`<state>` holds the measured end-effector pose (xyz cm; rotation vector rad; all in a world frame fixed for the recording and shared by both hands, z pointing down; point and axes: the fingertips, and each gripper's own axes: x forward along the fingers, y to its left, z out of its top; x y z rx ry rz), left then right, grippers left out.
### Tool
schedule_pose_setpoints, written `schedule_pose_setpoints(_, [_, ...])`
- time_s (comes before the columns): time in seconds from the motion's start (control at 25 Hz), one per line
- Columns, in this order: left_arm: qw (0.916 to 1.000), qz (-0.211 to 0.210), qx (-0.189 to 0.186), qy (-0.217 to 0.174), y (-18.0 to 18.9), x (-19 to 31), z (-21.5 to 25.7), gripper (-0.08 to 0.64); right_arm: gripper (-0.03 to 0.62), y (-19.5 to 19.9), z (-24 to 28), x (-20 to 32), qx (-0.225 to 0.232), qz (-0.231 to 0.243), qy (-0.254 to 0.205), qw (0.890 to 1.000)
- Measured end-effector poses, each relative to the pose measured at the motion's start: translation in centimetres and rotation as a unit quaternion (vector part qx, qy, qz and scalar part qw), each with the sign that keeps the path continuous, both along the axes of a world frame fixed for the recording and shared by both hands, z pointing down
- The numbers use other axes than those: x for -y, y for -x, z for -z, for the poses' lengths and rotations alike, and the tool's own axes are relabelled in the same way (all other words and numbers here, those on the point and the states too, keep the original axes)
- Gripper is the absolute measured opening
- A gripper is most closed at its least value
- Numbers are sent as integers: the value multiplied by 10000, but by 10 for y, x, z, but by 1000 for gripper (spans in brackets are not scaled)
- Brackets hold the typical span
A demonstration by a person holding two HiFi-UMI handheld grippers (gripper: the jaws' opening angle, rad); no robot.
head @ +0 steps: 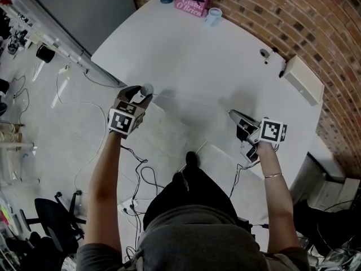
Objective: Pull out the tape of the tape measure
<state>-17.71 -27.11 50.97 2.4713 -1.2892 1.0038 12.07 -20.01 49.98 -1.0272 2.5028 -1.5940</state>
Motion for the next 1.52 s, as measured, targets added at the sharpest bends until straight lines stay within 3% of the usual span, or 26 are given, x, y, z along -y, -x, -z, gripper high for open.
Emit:
schedule_pose_setpoints(0.36, [9997, -37, 42, 236, -18, 19, -19, 212, 11, -2, -13, 30, -150, -116, 55, 9998])
schedule_pose_setpoints(1.52, [9978, 169, 144, 621, -42, 43, -60, 212, 12, -22, -65, 64, -1920, -69, 71, 9813])
